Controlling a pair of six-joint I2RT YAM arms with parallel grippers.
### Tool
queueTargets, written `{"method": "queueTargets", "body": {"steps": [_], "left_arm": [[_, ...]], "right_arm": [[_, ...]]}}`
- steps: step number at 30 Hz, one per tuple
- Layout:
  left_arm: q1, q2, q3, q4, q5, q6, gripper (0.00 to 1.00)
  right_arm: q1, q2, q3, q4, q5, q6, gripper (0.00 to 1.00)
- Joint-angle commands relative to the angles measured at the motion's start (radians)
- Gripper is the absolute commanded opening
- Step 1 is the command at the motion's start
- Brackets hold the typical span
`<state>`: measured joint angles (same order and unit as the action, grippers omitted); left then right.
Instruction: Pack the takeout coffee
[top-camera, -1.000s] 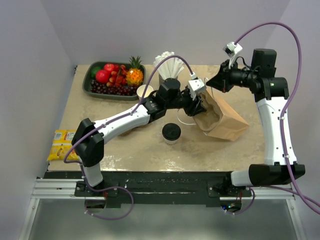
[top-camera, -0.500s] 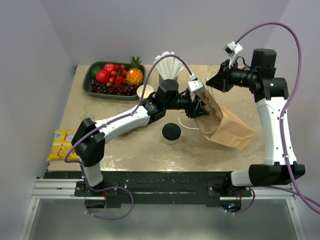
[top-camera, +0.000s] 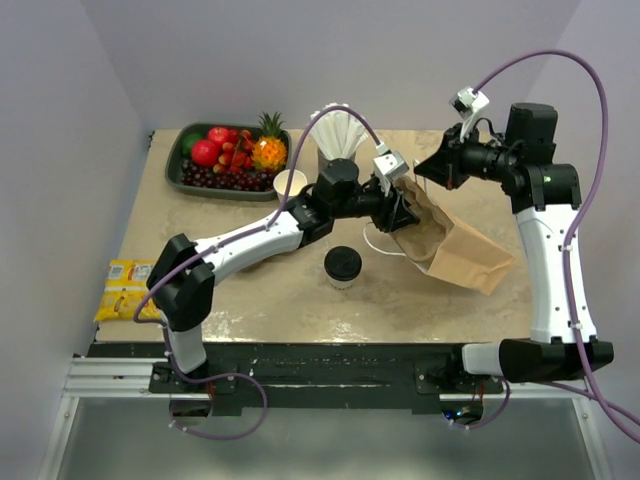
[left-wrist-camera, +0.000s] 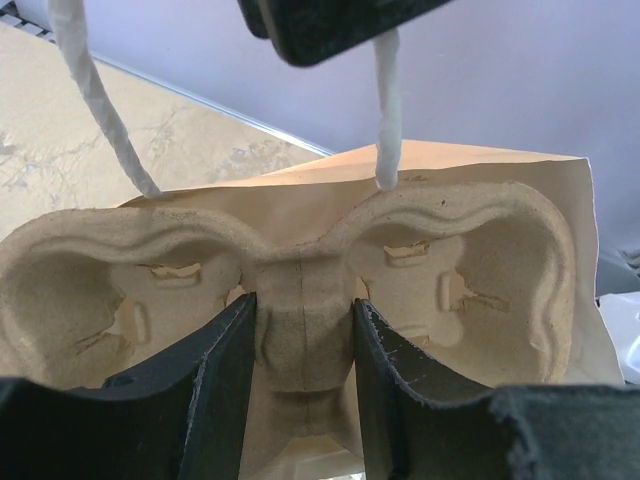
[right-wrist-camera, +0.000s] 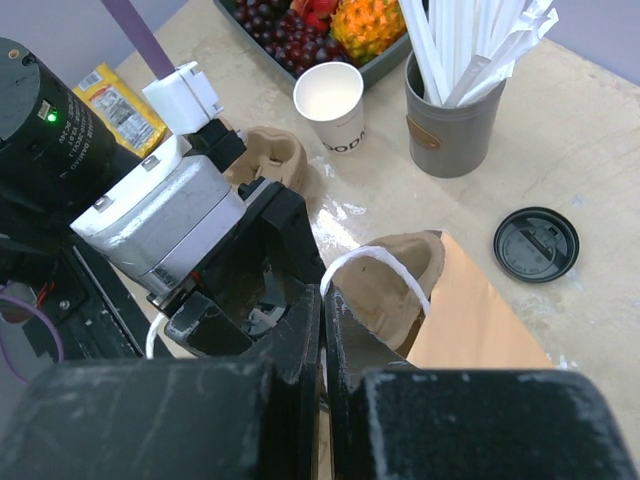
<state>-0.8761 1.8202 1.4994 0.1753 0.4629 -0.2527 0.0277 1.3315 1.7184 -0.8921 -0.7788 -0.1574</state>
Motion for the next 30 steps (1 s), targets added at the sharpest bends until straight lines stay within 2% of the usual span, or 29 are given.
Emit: {"method": "queueTargets", "body": {"steps": [1,6,7,10,30], "left_arm": [[0.009,0.024,0.036,0.094,0.055,-0.080,0.09],[0.009,0.025,0.035,0.130,0.103,-0.086,0.09],[0.009,0.028,0.025,0.177,0.174,-0.089,0.10],[0.008,0.037,0.018,0.222,0.227,-0.102,0.10],[0.009,0.151,0.042,0.262,0.209,-0.155,0.13]], "right_arm": [[0.003,-0.023,-0.008,0.041,0.003,-0.004,0.00],[0.002,-0.014,-0.005,0.048,0.003,-0.004,0.00],[0.003,-0.014,-0.008,0.051,0.001,-0.002,0.00],[0.003,-0.014,-0.016,0.065,-0.007,0.004,0.00],[0.003,-0.003,-0.034,0.082,-0.057,0.018,0.00]]}}
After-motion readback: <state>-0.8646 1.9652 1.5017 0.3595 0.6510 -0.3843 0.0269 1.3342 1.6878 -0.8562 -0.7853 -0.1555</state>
